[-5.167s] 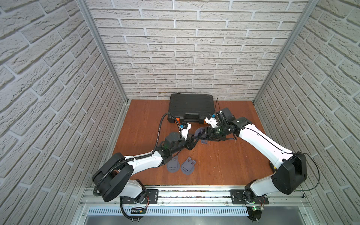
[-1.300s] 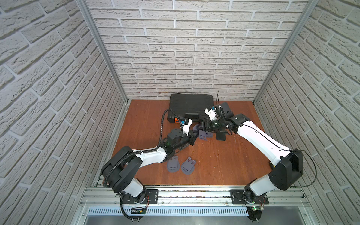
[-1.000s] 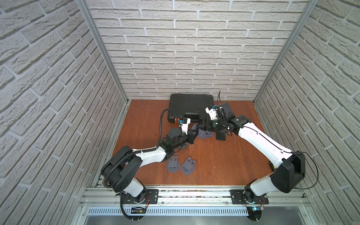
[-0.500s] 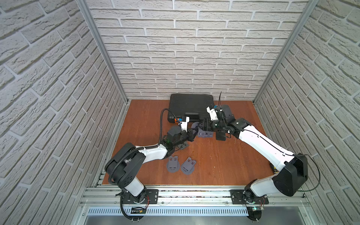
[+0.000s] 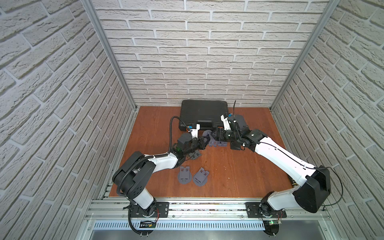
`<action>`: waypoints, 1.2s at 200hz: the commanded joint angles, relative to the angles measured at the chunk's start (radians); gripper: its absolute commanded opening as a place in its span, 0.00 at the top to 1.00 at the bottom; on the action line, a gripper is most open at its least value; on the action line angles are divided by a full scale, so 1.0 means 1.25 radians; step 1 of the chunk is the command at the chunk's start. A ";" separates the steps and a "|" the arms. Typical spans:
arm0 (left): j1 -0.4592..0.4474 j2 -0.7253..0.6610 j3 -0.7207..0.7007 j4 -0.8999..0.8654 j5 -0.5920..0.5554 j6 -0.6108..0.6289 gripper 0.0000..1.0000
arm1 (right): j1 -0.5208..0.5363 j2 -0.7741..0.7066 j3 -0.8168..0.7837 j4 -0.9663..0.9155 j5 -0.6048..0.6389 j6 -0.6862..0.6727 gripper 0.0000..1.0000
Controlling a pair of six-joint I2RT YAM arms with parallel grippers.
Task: Open the phone stand
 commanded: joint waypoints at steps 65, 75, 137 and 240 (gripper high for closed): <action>0.089 0.031 0.035 0.045 -0.148 -0.111 1.00 | 0.082 -0.044 -0.030 -0.140 -0.068 0.002 0.80; 0.091 0.031 0.037 0.047 -0.143 -0.115 1.00 | 0.087 -0.042 -0.031 -0.137 -0.066 0.001 0.81; 0.097 0.035 0.048 0.053 -0.111 -0.138 1.00 | 0.108 -0.023 -0.028 -0.130 -0.041 -0.014 0.81; 0.096 0.027 0.022 0.071 -0.087 -0.170 1.00 | 0.112 -0.012 -0.023 -0.114 -0.041 -0.024 0.81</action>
